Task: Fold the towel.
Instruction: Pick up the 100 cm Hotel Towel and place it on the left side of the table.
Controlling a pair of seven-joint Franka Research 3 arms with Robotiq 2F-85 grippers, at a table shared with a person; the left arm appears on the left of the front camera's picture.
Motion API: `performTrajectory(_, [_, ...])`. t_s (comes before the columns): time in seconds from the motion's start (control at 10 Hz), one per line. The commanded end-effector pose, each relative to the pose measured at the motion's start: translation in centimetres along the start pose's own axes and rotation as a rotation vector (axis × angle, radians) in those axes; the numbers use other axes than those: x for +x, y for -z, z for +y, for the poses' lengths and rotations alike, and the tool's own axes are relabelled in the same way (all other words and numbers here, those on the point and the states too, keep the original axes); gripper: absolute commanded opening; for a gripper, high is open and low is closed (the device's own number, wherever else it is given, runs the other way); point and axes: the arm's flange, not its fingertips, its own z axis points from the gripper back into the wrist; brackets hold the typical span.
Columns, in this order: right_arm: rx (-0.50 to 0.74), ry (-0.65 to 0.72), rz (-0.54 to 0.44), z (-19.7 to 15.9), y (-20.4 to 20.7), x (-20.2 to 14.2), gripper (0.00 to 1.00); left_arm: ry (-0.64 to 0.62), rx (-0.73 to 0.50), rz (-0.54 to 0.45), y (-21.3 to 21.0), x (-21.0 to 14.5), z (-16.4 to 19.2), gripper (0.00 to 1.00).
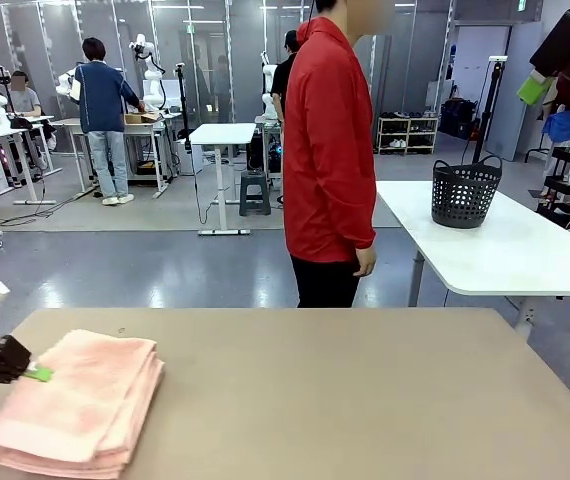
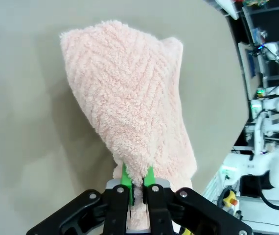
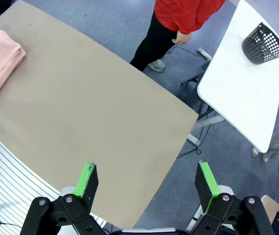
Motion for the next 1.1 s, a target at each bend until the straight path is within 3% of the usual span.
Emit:
performTrajectory(0.0, [-0.001,-0.005,-0.002,-0.1,-0.1,0.0,1.0,0.026,-0.002,0.022,-2.3,2.6,2.5,0.11])
performTrajectory(0.5, [-0.001,-0.005,-0.002,-0.1,-0.1,0.0,1.0,0.027,0.075,0.022,-6.6,2.9,6.7,0.11])
performTrajectory(0.6, [-0.001,-0.005,-0.002,-0.1,-0.1,0.0,1.0,0.029,0.077,0.018,-6.9,2.8,6.7,0.49])
performTrajectory(0.7, [-0.001,-0.005,-0.002,-0.1,-0.1,0.0,1.0,0.035,0.081,0.012,-7.1,2.7,6.5,0.49])
performTrajectory(0.8, [-0.001,-0.005,-0.002,-0.1,-0.1,0.0,1.0,0.039,0.092,0.009,-7.4,2.6,6.3,0.86])
performTrajectory(0.9, [-0.001,-0.005,-0.002,-0.1,-0.1,0.0,1.0,0.043,0.117,0.006,-7.7,2.4,6.2,0.49])
performTrajectory(1.0, [-0.001,-0.005,-0.002,-0.1,-0.1,0.0,1.0,0.069,0.183,-0.022,-7.9,2.1,6.2,0.6])
